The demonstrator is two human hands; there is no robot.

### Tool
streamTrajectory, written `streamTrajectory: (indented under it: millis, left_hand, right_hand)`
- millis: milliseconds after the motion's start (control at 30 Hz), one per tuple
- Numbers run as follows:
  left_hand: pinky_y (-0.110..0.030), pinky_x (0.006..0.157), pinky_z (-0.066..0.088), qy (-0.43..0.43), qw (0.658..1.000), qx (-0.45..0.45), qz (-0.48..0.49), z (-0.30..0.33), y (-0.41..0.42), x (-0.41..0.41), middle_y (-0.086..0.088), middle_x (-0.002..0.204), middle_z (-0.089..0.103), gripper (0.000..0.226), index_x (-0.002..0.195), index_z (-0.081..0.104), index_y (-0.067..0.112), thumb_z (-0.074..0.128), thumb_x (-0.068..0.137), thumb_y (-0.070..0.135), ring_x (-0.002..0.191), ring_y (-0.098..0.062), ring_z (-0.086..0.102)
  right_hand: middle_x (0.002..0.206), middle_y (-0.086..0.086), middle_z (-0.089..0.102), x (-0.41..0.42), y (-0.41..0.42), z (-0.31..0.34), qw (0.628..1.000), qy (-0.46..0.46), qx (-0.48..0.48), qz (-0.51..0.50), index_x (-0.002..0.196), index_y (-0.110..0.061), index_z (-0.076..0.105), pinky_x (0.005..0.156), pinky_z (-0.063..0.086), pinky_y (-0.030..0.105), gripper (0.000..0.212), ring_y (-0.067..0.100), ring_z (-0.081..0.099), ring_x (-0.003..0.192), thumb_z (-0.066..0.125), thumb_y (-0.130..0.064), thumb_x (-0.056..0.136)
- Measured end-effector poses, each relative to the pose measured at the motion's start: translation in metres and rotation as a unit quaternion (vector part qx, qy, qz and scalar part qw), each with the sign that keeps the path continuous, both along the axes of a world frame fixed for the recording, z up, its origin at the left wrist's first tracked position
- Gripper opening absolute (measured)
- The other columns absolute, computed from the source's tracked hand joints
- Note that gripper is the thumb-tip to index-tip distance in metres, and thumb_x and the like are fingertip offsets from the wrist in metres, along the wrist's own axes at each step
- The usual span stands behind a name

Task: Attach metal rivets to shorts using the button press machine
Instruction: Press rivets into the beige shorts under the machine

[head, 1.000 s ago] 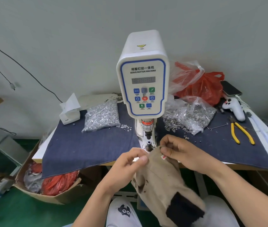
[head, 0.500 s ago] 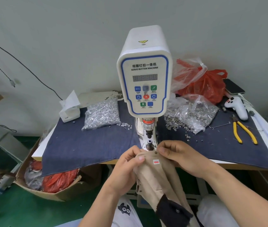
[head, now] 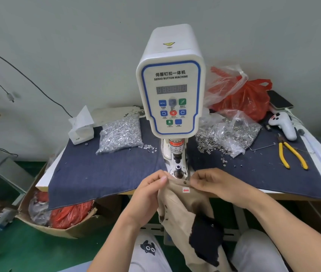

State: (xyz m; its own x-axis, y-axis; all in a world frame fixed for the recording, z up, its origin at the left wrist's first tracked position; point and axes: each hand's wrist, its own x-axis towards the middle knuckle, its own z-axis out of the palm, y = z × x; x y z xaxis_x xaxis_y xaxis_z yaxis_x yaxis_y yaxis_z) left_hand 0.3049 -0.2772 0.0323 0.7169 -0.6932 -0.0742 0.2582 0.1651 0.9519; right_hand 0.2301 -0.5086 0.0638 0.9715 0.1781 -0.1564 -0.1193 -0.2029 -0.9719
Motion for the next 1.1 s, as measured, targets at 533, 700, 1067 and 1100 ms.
streamTrajectory:
  millis: [533,700,1067,1100]
  left_hand:
    - [-0.036,0.075,0.037,-0.151,0.944,0.251,0.152,-0.010,-0.031,0.021,-0.002,0.081,0.047,0.037,0.078,0.045,0.010,0.044,0.101,0.039,0.079,-0.014,0.043]
    - [-0.038,0.078,0.037,-0.149,0.942,0.259,0.151,-0.014,-0.032,0.031,-0.003,0.083,0.048,0.040,0.081,0.042,0.002,0.043,0.104,0.035,0.084,-0.017,0.044]
    - [-0.033,0.080,0.042,-0.150,0.960,0.211,0.109,-0.017,-0.028,0.037,-0.008,0.085,0.059,0.035,0.084,0.059,0.001,0.040,0.098,0.027,0.082,-0.009,0.053]
    - [-0.033,0.082,0.043,-0.151,0.961,0.208,0.105,-0.017,-0.027,0.037,-0.011,0.088,0.061,0.036,0.085,0.060,0.001,0.040,0.098,0.028,0.084,-0.010,0.054]
  right_hand:
    - [0.063,0.004,0.052,0.038,-0.003,-0.037,0.963,0.084,0.137,-0.214,0.067,-0.020,0.064,0.044,0.031,0.021,0.032,0.012,0.043,0.048,0.068,-0.033,0.097]
    - [0.057,0.009,0.044,0.045,-0.007,-0.044,0.959,0.109,0.145,-0.215,0.067,-0.021,0.060,0.044,0.023,0.022,0.034,0.018,0.036,0.041,0.068,-0.037,0.097]
    - [0.055,0.008,0.043,0.051,-0.010,-0.057,0.959,0.094,0.138,-0.231,0.064,-0.022,0.056,0.043,0.020,0.023,0.035,0.017,0.036,0.040,0.066,-0.034,0.096]
    - [0.055,0.008,0.044,0.051,-0.010,-0.057,0.959,0.094,0.133,-0.231,0.063,-0.022,0.056,0.045,0.019,0.024,0.036,0.017,0.036,0.040,0.066,-0.034,0.096]
